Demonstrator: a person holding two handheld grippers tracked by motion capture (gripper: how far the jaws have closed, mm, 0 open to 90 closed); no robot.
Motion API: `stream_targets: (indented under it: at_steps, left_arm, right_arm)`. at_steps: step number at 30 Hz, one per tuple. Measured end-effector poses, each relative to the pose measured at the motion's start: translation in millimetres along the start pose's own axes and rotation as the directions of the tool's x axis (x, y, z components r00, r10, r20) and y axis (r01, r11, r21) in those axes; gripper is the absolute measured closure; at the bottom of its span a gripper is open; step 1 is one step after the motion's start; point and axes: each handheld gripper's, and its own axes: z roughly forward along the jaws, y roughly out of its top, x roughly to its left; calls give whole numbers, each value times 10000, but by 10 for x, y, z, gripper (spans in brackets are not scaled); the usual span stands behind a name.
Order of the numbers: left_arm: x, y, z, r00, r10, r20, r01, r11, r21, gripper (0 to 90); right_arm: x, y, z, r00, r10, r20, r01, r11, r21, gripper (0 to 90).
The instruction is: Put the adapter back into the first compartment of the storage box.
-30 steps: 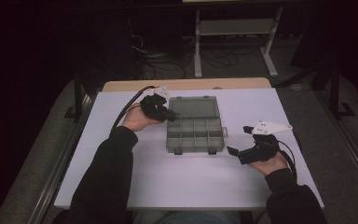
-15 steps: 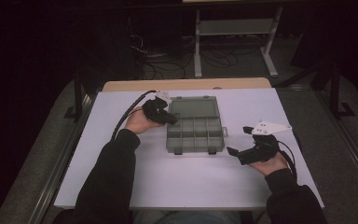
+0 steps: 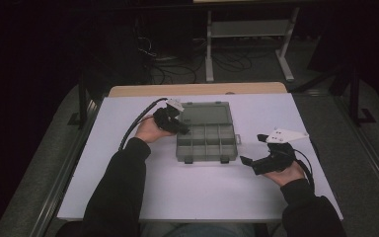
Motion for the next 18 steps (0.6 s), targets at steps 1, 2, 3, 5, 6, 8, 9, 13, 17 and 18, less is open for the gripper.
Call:
stream_targets:
  at_steps: [1, 2, 3, 5, 6, 8, 9, 13, 17, 18]
  left_arm:
    - [-3, -2, 9, 10000, 0, 47, -1, 10000, 36, 759]
    - [-3, -2, 9, 10000, 0, 47, -1, 10000, 36, 759]
    - [-9, 1, 14, 10000, 18, 20, -18, 10000, 79, 757]
    - [-17, 9, 5, 10000, 48, -12, -48, 10000, 65, 750]
    - [-24, 15, -6, 9999, 69, -85, -69, 10000, 70, 748]
    - [-42, 33, -50, 9997, 101, -204, -101, 9999, -30, 706]
    - [-42, 33, -50, 9997, 101, -204, -101, 9999, -30, 691]
    - [-65, 52, -158, 9992, 59, -389, -74, 9993, -371, 604]
    - [-70, 57, -253, 9985, 59, -549, -93, 9980, -629, 537]
    - [-70, 57, -253, 9985, 59, -549, -93, 9980, -629, 521]
  right_arm:
    - [0, 0, 0, 10000, -2, -3, 2, 10000, -7, 0]
    - [0, 0, 0, 10000, -2, -3, 2, 10000, -7, 0]
    - [0, 1, -3, 10000, -3, 22, 4, 10000, -20, 0]
    - [-2, 1, -3, 10000, -5, 38, 5, 10000, -18, 0]
    - [-3, 1, -4, 10000, -3, 42, 3, 10000, -34, 0]
    - [-1, 3, -4, 10000, -16, 42, 16, 10000, -53, 0]
    - [-1, 3, -2, 10000, -20, 37, 20, 10000, -29, 0]
    - [1, 3, 1, 10000, -43, 42, 43, 10000, -11, 0]
    - [2, 3, 2, 10000, -59, 57, 59, 10000, -15, 0]
    - [2, 3, 3, 10000, -56, 63, 56, 10000, -15, 0]
